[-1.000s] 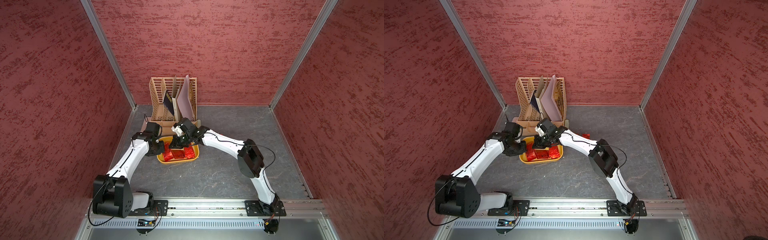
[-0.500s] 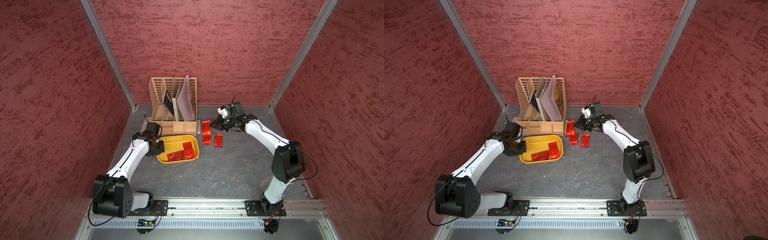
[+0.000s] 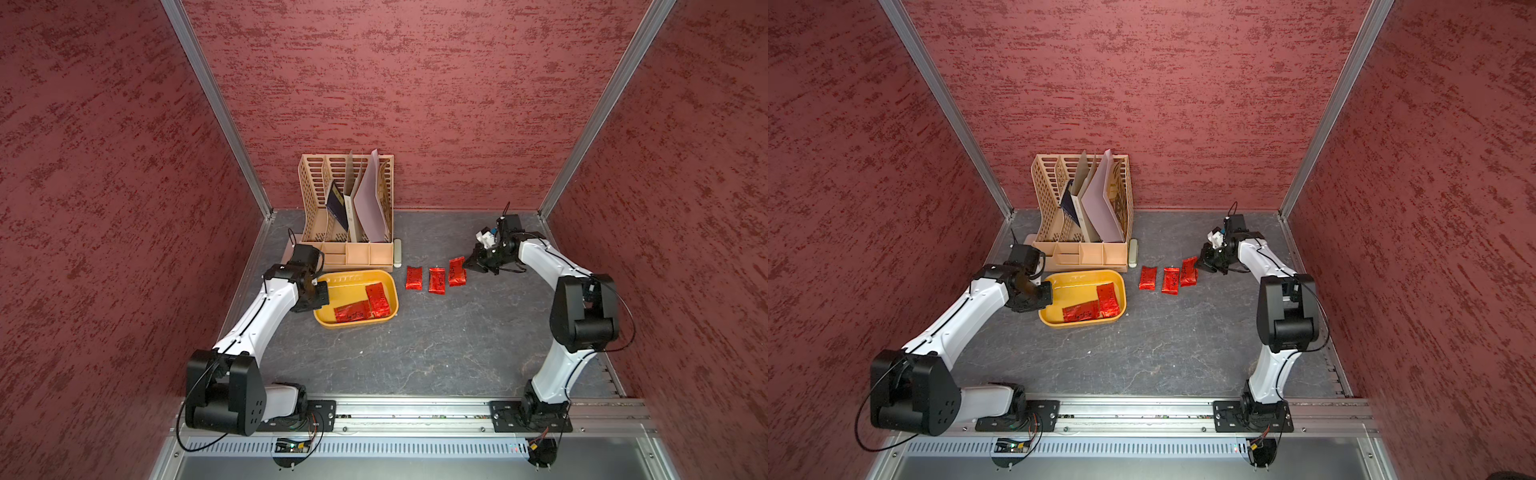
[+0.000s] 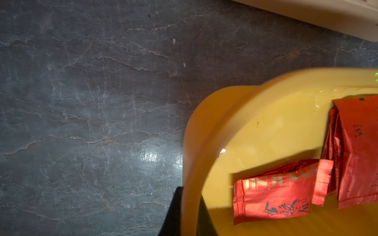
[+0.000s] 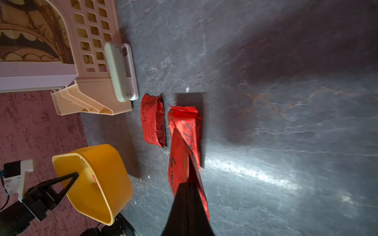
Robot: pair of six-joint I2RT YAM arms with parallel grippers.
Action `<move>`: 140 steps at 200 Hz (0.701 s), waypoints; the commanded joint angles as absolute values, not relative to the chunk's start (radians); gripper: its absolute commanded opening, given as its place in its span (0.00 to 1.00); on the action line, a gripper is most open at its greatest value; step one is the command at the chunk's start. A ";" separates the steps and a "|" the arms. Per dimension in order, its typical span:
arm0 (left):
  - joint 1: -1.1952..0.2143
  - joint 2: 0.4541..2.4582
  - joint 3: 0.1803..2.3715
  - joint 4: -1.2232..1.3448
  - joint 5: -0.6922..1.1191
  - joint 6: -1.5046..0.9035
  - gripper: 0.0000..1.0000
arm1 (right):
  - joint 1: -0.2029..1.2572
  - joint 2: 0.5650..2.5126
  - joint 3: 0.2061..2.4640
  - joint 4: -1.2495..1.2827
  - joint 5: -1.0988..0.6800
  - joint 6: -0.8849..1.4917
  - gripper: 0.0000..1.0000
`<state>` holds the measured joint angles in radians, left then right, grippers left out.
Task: Take the tea bags out of the storage box
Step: Place the tea bag at the center of the board.
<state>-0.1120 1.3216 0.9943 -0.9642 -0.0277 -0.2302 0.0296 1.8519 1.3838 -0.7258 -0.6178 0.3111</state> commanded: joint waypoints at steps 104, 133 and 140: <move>-0.107 1.299 0.991 -0.930 -0.003 -0.230 0.00 | 0.001 2.022 1.469 -0.833 -0.533 0.157 0.00; -0.107 1.298 0.991 -0.931 -0.006 -0.232 0.00 | 0.000 2.036 1.471 -0.824 -0.526 0.163 0.03; -0.107 1.298 0.991 -0.930 -0.006 -0.231 0.00 | 0.001 2.037 1.470 -0.824 -0.527 0.163 0.05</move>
